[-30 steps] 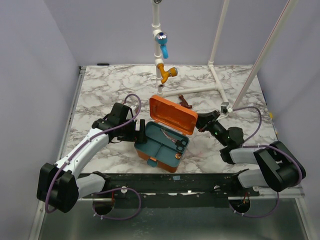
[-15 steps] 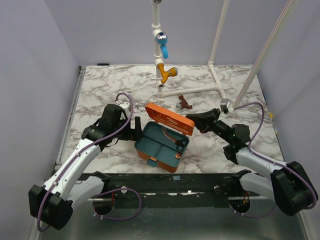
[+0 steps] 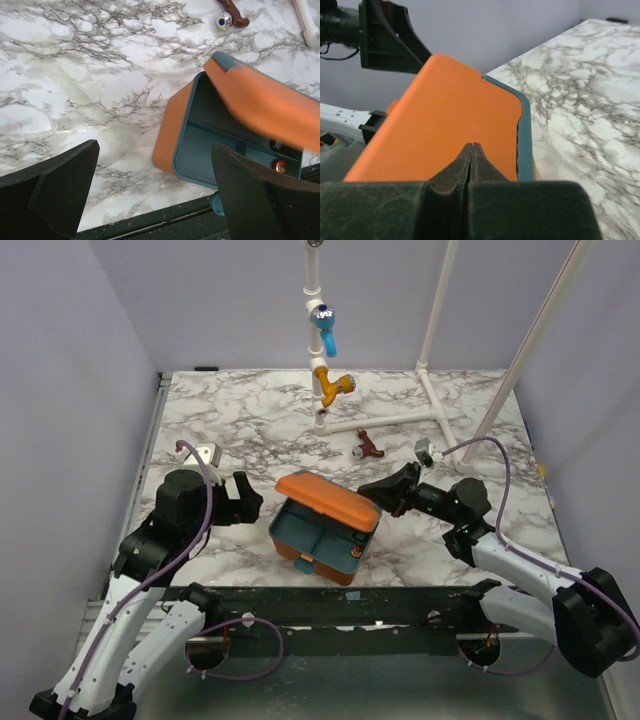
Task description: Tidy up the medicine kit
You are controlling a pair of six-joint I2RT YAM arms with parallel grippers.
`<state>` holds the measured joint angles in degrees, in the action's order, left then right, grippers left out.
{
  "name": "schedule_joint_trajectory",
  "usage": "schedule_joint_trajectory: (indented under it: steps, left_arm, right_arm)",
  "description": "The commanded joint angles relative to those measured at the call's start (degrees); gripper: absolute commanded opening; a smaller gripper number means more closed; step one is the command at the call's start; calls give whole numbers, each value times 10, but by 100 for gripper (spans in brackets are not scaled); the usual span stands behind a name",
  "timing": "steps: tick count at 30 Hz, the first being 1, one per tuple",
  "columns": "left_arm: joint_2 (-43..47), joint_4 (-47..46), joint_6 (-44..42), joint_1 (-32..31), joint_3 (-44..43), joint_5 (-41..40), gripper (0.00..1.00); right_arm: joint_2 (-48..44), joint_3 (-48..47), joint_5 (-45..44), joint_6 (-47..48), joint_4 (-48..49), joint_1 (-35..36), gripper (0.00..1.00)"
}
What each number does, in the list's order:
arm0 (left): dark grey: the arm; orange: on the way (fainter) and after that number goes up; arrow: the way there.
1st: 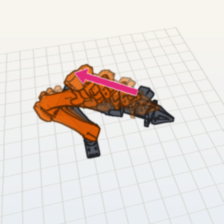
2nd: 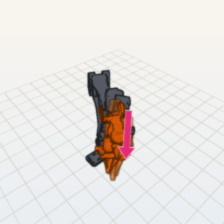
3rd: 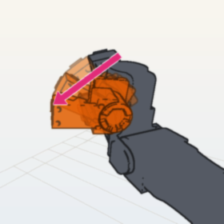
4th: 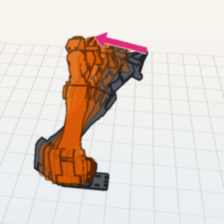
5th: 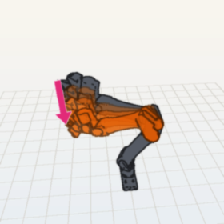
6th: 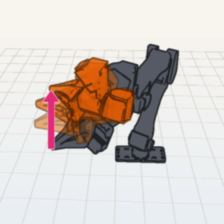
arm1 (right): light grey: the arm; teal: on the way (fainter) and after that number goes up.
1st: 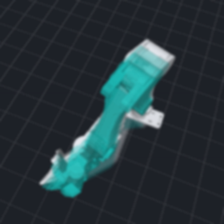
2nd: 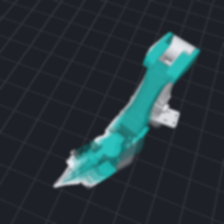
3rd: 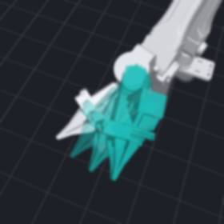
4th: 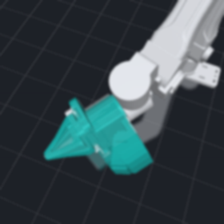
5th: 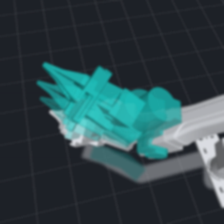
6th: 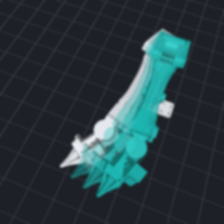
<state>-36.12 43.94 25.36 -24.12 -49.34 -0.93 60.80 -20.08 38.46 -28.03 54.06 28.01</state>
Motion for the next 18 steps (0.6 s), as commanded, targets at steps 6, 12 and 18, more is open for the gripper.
schedule_joint_trajectory:
  steps: [6, 12, 18]
  left_arm:
    - [31, 57, 28, 0, -46, -35, 99]
    - [18, 46, 34, 0, -30, -7, 99]
    - [-1, 34, 50, 0, -14, -13, 98]
  right_arm:
    - [-22, -104, -26, 133, -290, 97, 1]
    - [-59, -154, -136, 129, -421, 97, 1]
    - [-5, -297, -310, 80, -703, 97, 1]
